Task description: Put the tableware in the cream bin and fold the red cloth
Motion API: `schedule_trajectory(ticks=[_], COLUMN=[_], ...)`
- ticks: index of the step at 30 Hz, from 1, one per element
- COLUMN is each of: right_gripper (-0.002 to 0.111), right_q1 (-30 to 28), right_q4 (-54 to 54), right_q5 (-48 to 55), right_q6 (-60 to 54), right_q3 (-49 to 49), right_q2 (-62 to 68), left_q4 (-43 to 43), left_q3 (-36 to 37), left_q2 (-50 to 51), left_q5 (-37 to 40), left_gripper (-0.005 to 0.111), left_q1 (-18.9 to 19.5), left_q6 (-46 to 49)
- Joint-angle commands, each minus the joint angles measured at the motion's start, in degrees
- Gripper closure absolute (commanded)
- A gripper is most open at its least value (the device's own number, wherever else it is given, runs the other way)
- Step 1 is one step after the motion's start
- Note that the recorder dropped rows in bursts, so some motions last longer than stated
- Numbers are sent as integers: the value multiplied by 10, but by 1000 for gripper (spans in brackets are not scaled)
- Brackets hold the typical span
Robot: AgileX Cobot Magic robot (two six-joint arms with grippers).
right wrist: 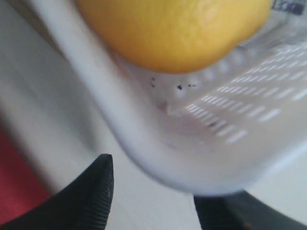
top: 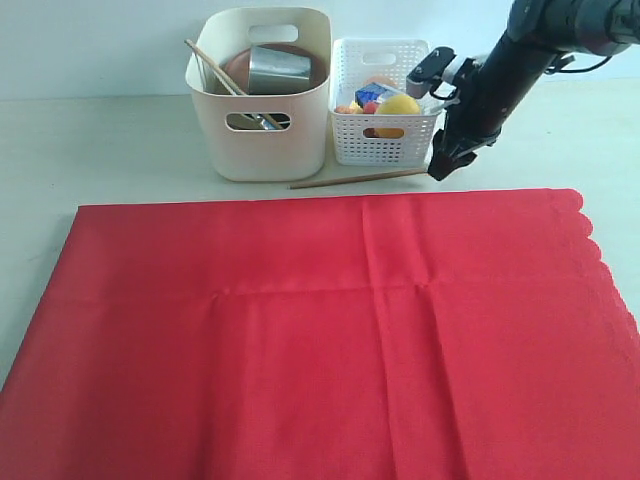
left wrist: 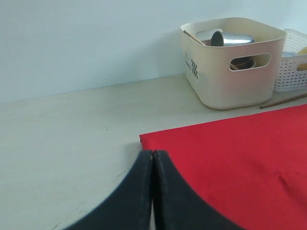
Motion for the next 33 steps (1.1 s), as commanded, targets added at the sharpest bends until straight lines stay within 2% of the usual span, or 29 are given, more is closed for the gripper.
schedule_trajectory(ticks=[1,12,25,27,30,33], right_gripper=[58,58,58,63,85,109], right_q1=[-2,-2,-2,-2,4,26], right_q4=[26,30,54,80,120,96], right_q5=[0,14,41,66,129,104], right_q6=[-22,-23,-6,-54,-180,-187], right_q3=[-1,-1,-1,-1,-1,-1], right_q2=[14,10,-102,-115,-119,-110], left_q4=[0,0,0,0,0,0], left_q3=[2,2,2,2,2,2], left_q2=[-4,-4,-4,-4,-4,-4], left_q5=[-1,-1,-1,-1,-1,-1], left_gripper=[105,105,105,105,105,105], left_q1=[0,0,0,0,0,0], left_q6=[0,0,0,0,0,0])
